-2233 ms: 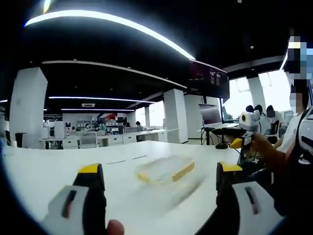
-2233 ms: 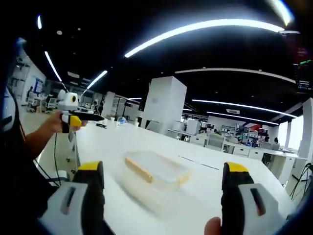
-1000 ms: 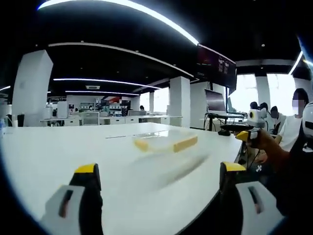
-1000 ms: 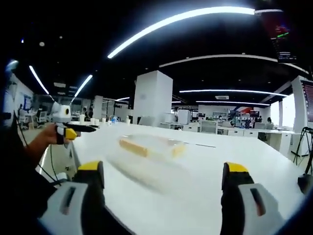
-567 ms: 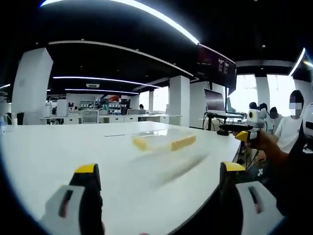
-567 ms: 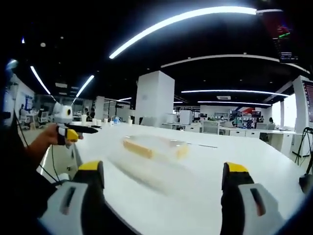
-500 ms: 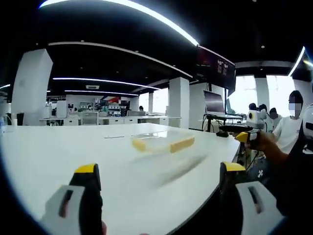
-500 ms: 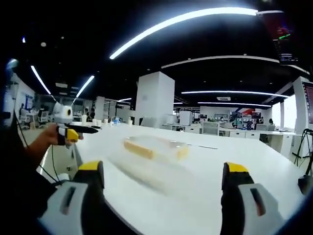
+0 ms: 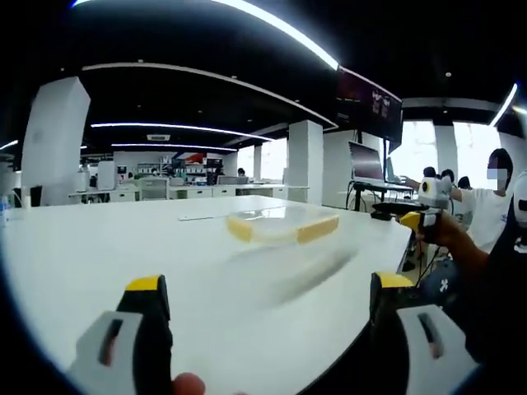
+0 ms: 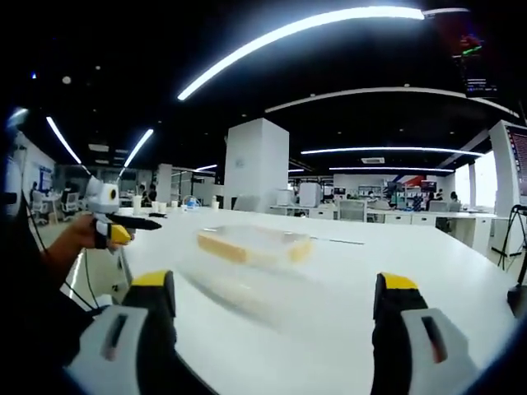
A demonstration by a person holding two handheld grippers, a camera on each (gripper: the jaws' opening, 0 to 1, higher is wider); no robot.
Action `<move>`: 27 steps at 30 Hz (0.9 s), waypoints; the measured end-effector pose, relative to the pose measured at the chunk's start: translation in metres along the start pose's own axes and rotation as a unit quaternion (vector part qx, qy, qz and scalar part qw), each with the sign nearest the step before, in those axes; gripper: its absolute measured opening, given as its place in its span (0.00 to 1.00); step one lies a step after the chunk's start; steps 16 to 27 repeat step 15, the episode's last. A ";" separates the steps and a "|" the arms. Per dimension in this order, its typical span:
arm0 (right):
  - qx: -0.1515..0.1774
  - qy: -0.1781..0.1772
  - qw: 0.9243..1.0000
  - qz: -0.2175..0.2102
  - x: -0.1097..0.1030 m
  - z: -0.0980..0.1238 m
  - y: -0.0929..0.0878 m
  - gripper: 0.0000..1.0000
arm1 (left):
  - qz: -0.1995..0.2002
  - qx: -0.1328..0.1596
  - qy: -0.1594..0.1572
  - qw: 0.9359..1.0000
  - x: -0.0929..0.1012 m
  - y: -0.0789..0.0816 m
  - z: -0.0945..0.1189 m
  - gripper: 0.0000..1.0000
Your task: Snap each plastic latch of the storage box into its locked position after aligning the lid with the box until every specified latch is closed and the lid sits flush.
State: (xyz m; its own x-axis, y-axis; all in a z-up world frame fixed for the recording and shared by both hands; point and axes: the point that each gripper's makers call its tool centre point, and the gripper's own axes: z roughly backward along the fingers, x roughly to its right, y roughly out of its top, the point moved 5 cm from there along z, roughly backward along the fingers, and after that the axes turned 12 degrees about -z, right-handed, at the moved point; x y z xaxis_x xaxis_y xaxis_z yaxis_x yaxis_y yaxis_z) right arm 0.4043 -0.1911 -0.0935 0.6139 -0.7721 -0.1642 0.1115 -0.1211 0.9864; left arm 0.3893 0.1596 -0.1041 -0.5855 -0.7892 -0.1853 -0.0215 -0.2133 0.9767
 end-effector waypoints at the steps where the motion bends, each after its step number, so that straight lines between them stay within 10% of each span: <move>1: -0.001 0.001 1.000 0.000 -0.002 -0.001 -0.001 1.00 | -0.007 -0.001 -0.004 1.000 0.003 0.000 -0.001 1.00; 27: -0.008 0.005 1.000 0.018 -0.007 0.017 -0.008 1.00 | -0.034 0.027 -0.002 0.999 0.025 0.016 0.013 0.99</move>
